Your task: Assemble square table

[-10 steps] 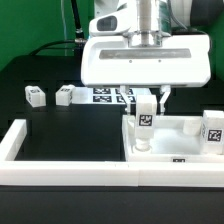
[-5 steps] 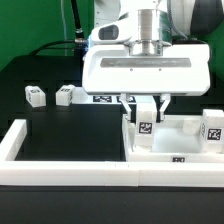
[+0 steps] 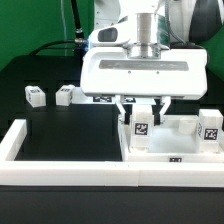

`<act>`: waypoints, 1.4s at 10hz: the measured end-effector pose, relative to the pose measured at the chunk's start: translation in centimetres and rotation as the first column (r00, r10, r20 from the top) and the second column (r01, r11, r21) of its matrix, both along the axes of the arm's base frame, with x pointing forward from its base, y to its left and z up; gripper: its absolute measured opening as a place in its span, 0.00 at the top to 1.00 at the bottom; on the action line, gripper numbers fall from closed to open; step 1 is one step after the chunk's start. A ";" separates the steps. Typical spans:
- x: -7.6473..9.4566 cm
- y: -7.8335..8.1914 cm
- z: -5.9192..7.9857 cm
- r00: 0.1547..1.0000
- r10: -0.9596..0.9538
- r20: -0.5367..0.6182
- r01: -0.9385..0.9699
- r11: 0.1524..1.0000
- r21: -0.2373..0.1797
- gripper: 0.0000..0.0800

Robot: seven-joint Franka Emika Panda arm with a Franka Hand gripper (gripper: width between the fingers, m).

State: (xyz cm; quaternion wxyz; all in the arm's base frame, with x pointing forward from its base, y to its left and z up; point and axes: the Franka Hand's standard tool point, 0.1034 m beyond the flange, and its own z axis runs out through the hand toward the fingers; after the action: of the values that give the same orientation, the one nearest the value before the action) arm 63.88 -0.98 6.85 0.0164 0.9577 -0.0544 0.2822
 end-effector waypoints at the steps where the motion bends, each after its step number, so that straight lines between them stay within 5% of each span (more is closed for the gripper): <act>1: 0.0 0.0 0.0 1.000 0.000 0.000 0.000 1.000 0.000 0.34; 2: 0.0 0.0 0.0 1.000 0.000 0.000 0.000 1.000 0.000 0.23; 8: -0.1 -0.1 -0.1 1.000 0.000 -0.015 0.000 1.000 0.006 0.19; 10: -0.4 0.8 1.5 0.975 0.017 -0.220 0.012 0.991 0.132 0.19; 11: -0.1 1.3 2.2 0.965 0.022 -0.262 0.016 0.990 0.141 0.19; 14: 0.0 0.7 1.1 0.890 0.071 -0.451 0.007 0.986 0.168 0.19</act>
Offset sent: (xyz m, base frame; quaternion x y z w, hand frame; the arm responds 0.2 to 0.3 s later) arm 0.0000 0.0000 0.0000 0.0000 0.0000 0.0000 1.0000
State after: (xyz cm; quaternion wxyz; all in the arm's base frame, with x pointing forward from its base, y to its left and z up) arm 63.93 -0.26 7.97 -0.0551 0.9959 -0.0564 0.0447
